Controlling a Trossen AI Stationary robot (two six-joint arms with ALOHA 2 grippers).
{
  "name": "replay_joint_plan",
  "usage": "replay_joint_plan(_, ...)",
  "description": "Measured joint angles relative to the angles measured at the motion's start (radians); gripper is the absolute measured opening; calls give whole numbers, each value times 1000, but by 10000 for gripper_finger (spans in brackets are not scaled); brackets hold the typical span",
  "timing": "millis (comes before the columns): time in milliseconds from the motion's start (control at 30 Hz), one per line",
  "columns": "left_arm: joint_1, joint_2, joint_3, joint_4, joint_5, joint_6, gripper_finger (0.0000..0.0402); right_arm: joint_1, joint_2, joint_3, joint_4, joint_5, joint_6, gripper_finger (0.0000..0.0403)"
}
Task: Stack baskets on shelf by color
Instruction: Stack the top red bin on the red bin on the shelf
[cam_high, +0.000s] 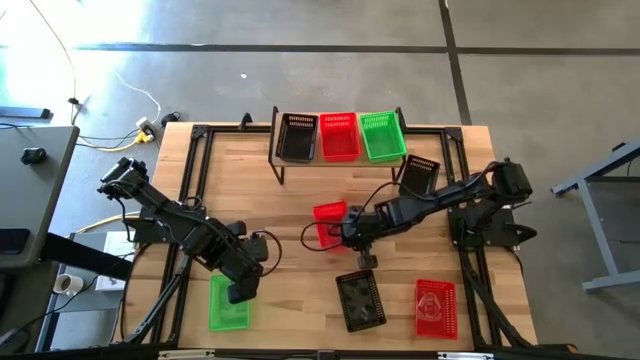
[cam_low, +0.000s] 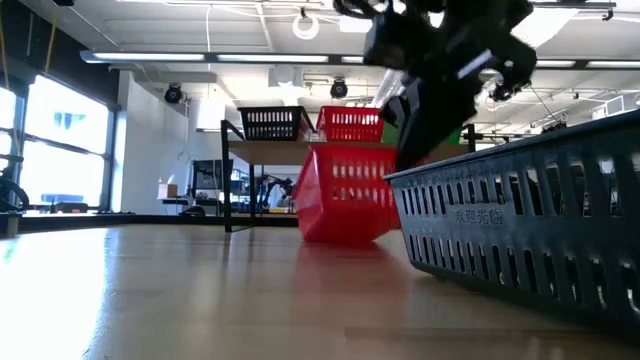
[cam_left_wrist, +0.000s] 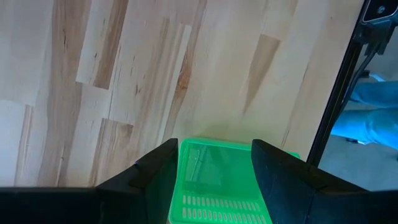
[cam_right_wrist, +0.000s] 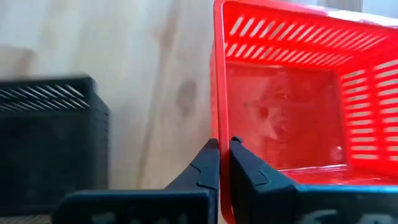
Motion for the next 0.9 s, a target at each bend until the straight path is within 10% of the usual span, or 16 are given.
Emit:
replay_joint_plan(600,0,0,0,-1,-190,30,195,4,-26,352,-212,-66,-56,0)
replay_joint_plan(900,49,0,0,-1,-427,187,195,-29,-26,594,-399,138,-137,0)
